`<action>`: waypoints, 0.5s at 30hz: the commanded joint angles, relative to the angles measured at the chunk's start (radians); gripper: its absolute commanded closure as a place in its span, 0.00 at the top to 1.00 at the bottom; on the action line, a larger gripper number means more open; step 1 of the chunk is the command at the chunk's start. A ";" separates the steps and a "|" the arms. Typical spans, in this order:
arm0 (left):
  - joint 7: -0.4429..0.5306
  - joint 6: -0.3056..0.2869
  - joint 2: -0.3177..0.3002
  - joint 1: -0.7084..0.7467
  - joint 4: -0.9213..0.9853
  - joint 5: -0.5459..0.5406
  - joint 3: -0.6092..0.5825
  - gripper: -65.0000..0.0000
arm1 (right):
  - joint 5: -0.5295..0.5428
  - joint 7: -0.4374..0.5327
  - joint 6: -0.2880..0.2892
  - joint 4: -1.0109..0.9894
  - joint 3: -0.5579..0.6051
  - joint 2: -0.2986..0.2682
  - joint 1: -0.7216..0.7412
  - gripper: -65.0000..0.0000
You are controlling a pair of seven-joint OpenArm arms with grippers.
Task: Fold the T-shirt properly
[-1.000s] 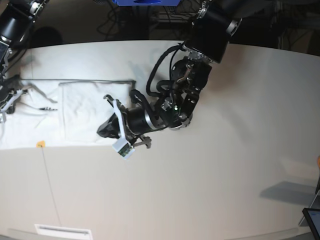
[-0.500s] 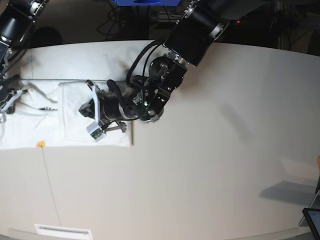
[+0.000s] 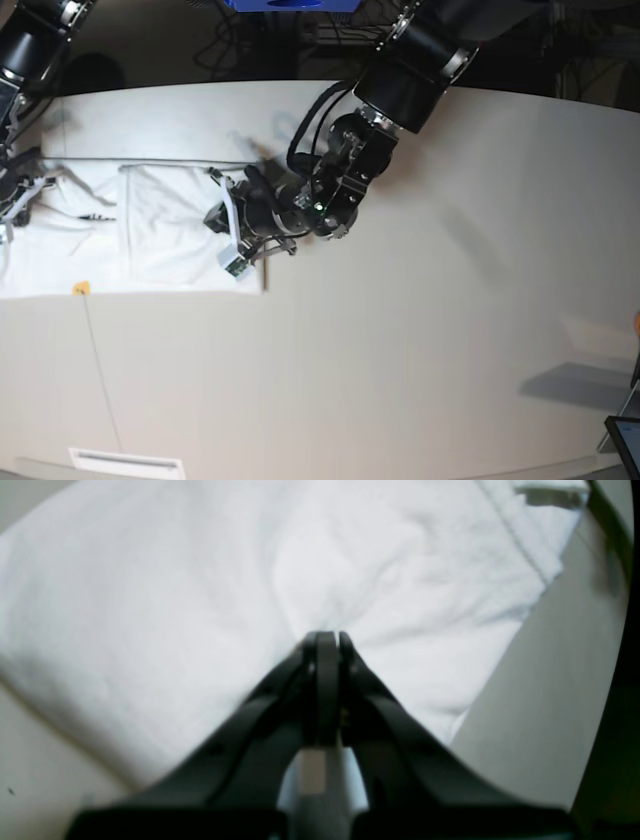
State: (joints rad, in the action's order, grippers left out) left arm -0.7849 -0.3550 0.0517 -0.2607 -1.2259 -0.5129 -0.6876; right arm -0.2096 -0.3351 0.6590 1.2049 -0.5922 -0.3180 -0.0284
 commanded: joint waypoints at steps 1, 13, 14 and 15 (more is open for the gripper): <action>-0.001 0.020 -0.008 -0.010 -0.016 0.003 -0.001 0.00 | -0.083 -0.155 0.039 0.011 0.039 0.009 -0.051 0.05; -0.001 0.070 -0.103 0.096 -0.018 0.004 0.085 0.00 | -0.078 -0.353 0.039 0.401 0.085 0.041 -0.064 0.30; -0.003 0.070 -0.105 0.108 -0.018 0.006 0.116 0.00 | -0.078 -0.362 0.039 0.408 0.085 0.039 -0.055 0.30; -0.003 0.070 -0.114 0.120 -0.018 0.006 0.145 0.00 | -0.078 -0.370 0.039 0.415 0.085 0.039 -0.049 0.30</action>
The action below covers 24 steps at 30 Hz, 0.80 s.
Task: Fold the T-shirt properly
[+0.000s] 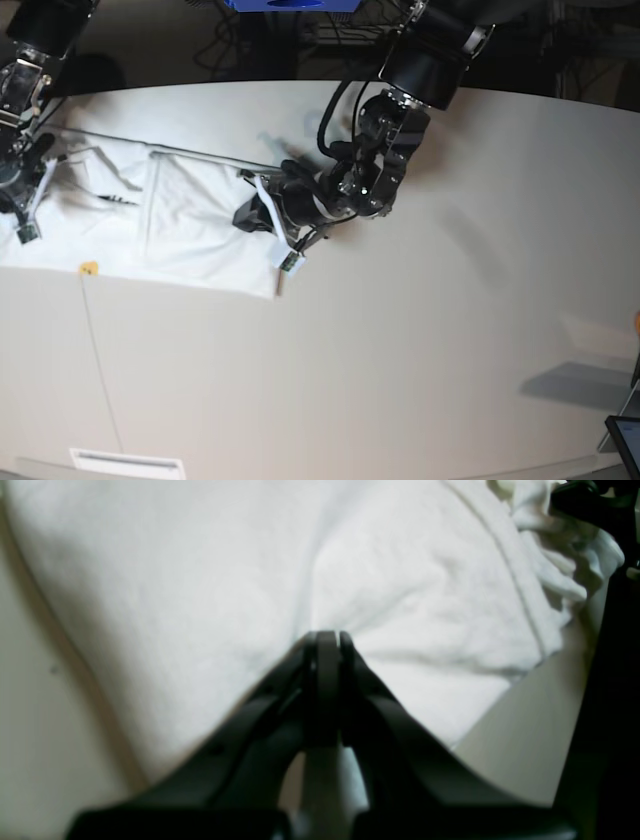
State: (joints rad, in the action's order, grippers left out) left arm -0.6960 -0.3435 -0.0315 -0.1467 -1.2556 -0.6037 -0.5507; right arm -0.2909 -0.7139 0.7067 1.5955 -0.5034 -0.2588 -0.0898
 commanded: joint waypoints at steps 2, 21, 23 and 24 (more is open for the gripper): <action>-0.092 0.059 -0.049 0.032 0.003 0.097 0.036 0.00 | 0.002 0.007 -0.009 0.041 -0.004 -0.026 0.018 0.30; -0.096 0.059 -0.201 0.279 -0.275 0.092 0.261 0.00 | 0.358 -0.393 -0.009 0.128 -0.176 -0.083 0.121 0.72; -0.096 0.059 -0.210 0.302 -0.309 0.092 0.275 0.00 | 0.463 -0.459 -0.009 0.130 -0.176 -0.104 0.120 0.76; -0.096 0.059 -0.210 0.313 -0.321 0.095 0.284 0.00 | 0.511 -0.487 -0.009 0.130 -0.176 -0.110 0.120 0.76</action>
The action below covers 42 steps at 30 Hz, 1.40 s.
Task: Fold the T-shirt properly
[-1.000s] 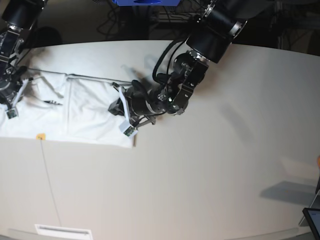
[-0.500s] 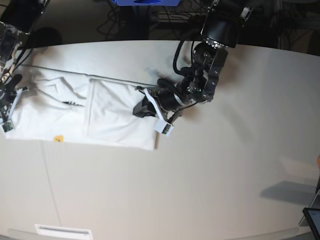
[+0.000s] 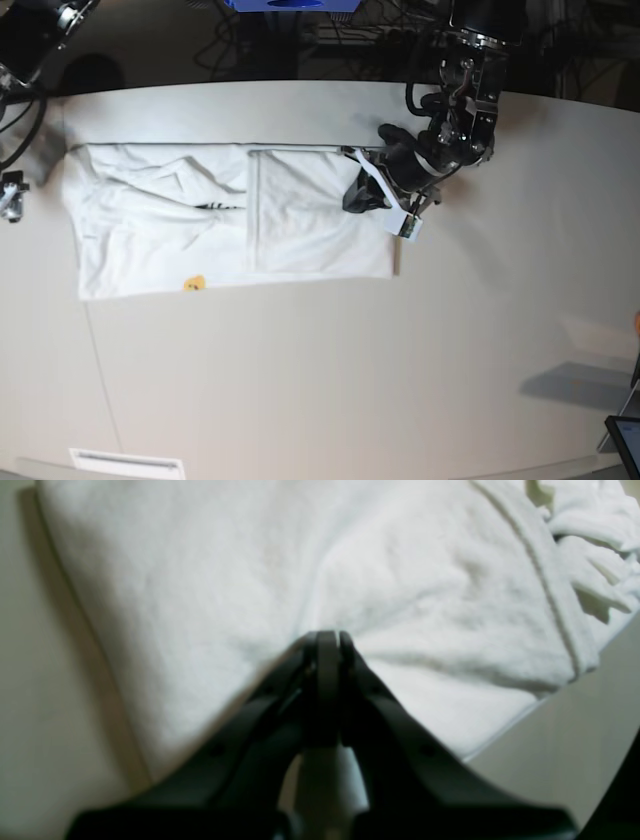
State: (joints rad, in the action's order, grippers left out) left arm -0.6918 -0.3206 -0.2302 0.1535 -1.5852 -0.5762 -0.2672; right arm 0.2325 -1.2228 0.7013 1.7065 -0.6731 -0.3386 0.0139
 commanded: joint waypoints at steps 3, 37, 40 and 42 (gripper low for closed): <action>-0.101 0.036 -0.011 0.025 0.001 0.068 0.032 0.00 | 0.143 -0.058 -0.003 0.017 -0.006 -0.032 0.021 0.77; -0.101 0.036 -0.013 0.016 -0.031 0.068 0.042 0.00 | 0.784 -0.111 -0.003 -0.576 0.023 -0.116 0.056 0.77; -0.101 0.036 -0.013 0.016 -0.053 0.069 0.042 0.00 | 0.786 -0.111 -0.003 -0.576 0.025 -0.103 0.056 0.77; -0.101 0.036 -0.013 0.016 -0.053 0.069 0.042 0.00 | 0.786 -0.111 -0.003 -0.576 0.048 -0.093 0.057 0.83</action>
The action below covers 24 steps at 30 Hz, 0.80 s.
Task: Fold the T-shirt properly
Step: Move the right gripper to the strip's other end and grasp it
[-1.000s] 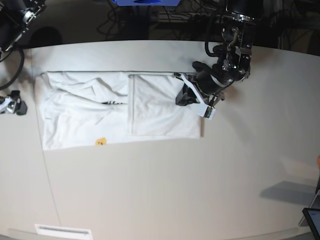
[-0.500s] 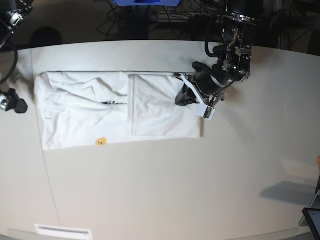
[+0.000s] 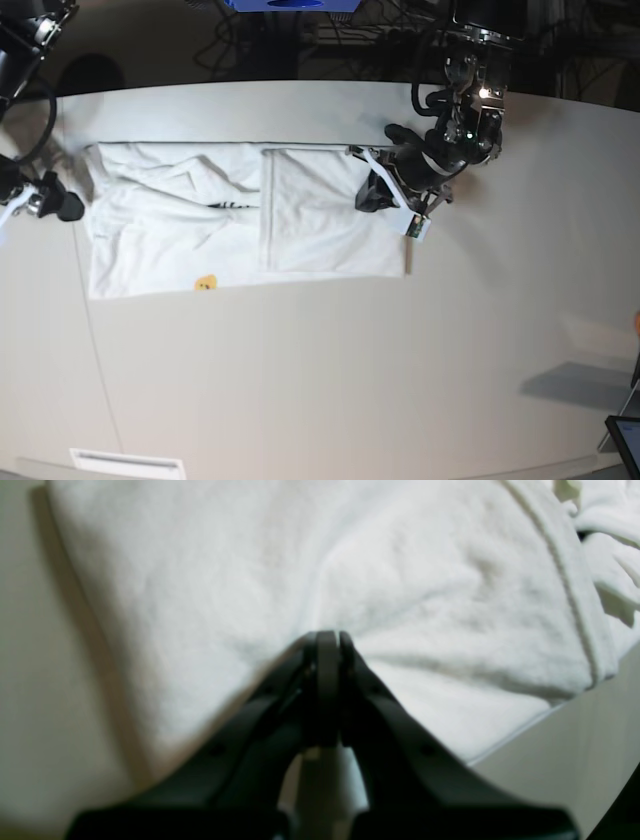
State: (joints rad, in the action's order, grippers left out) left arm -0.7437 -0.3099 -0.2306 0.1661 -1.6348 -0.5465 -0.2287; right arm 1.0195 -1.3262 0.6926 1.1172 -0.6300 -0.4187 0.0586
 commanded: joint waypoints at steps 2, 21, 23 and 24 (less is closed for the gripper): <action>-0.049 0.025 -0.013 -0.009 0.000 0.039 0.002 0.00 | 0.000 -0.008 0.006 0.013 0.046 -0.013 0.017 0.87; -0.122 0.025 -0.005 -0.053 -0.002 0.039 -0.004 0.00 | 0.000 -0.009 0.006 0.014 0.098 0.079 -0.018 0.87; -0.122 0.025 -0.003 -0.053 -0.002 0.039 -0.004 0.00 | 0.000 -0.009 0.006 0.014 0.134 0.079 -0.026 0.87; -0.122 0.025 -0.003 -0.055 -0.002 0.039 -0.004 0.00 | 0.000 -0.009 0.006 0.014 0.140 0.079 -0.036 0.87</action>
State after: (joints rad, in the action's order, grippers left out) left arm -0.8265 -0.3019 -0.2268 0.1162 -1.6329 -0.5385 -0.2344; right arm 1.1000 -1.2682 0.7151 1.1362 -0.4965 -0.3367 0.0410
